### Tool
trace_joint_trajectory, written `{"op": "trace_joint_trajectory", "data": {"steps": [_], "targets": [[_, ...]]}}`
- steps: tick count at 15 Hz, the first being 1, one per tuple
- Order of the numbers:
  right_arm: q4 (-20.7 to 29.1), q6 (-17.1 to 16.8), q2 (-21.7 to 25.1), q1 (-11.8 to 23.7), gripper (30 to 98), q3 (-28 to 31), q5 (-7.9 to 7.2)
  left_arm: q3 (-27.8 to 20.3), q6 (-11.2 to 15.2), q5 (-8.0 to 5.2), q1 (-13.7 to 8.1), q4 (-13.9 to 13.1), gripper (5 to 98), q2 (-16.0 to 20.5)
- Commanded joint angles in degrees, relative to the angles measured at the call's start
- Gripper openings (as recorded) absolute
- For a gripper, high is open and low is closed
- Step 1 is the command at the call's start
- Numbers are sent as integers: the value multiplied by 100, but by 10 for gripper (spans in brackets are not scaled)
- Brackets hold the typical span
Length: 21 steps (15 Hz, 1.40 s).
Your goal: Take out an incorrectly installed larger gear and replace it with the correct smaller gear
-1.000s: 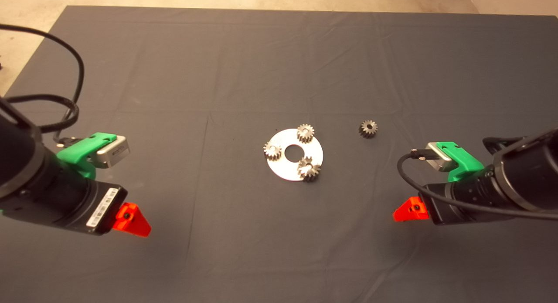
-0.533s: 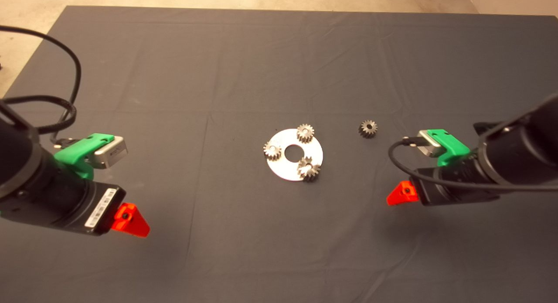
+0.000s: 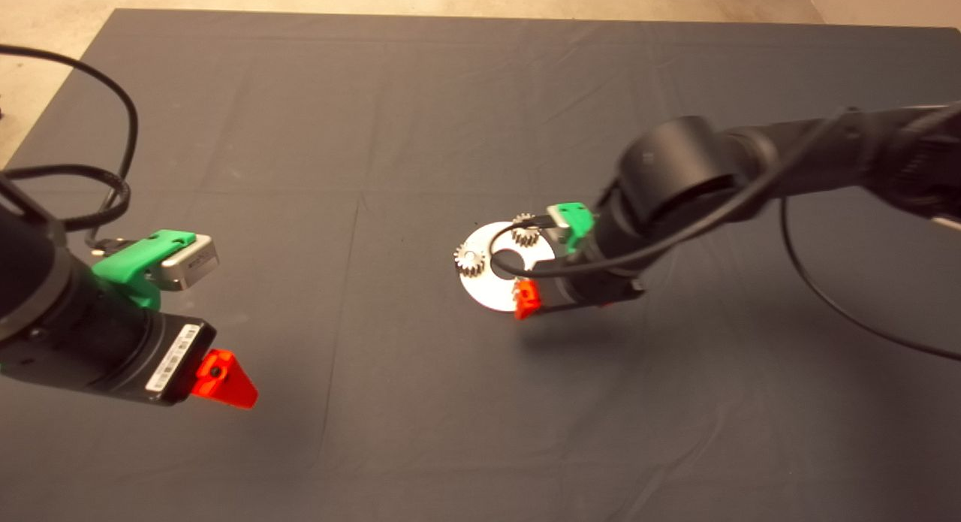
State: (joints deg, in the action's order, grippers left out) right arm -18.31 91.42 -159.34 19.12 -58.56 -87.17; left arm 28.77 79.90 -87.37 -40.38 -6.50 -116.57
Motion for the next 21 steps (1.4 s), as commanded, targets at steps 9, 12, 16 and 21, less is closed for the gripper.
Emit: {"op": "trace_joint_trajectory", "data": {"steps": [9, 12, 16, 21], "targets": [[-323, -586, -314, -13, 978, -805, -2, 4, 8, -421, -94, -100, 979, 15], [-402, -733, -287, -31, 978, -1052, -11, 5, 8, -430, -94, -106, 979, 15], [-454, -872, -328, -39, 978, -1255, -11, 4, 8, -430, -94, -106, 979, 24], [-525, -968, -361, -140, 978, -1323, -6, 4, 0, -430, -94, -106, 979, 24]]}}
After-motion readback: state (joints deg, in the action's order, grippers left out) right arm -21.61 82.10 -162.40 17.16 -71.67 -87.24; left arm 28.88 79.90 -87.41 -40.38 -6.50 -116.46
